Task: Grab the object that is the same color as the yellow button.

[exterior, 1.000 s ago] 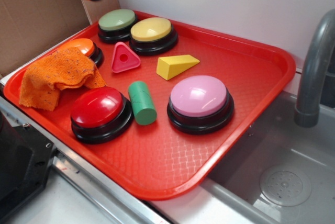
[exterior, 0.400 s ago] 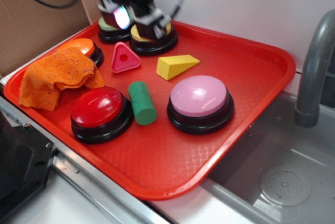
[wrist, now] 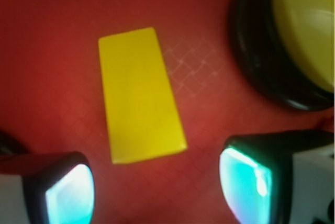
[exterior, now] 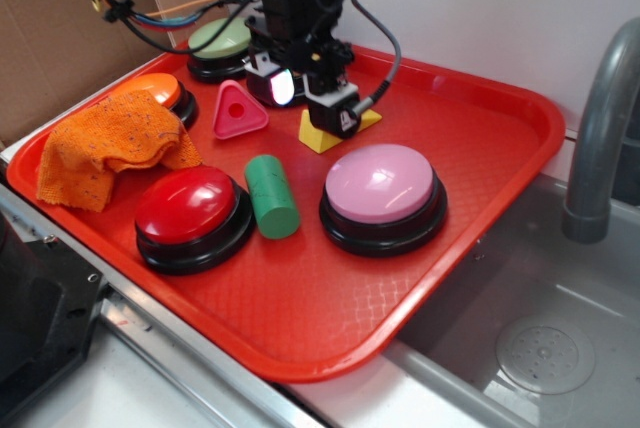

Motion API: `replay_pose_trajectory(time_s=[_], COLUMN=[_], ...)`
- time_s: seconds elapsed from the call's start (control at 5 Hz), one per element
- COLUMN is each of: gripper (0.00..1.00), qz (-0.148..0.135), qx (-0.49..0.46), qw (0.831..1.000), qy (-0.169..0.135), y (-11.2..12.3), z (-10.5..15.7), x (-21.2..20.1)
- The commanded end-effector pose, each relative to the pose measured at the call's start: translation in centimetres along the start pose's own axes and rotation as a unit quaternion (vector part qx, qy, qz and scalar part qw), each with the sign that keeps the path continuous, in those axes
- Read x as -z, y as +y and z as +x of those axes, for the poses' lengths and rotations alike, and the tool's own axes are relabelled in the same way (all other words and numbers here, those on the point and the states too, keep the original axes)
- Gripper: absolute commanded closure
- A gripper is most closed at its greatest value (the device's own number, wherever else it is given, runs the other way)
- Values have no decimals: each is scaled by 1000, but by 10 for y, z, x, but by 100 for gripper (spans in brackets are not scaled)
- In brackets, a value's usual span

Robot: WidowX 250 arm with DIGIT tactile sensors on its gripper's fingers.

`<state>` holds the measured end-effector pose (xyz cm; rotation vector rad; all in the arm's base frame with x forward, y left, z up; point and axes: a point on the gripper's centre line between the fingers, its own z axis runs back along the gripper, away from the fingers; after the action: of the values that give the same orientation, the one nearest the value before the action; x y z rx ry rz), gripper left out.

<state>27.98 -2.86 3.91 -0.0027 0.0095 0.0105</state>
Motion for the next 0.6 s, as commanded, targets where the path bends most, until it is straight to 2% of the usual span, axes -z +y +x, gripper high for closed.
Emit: replay_pose_trajectory(time_s=[0.0, 0.4], gripper=[0, 100], qz=[-4, 1], qx=[-14, -54], qw=[1000, 999], qy=[-14, -3], y=[-2, 5], z=[11, 10], x=[3, 8])
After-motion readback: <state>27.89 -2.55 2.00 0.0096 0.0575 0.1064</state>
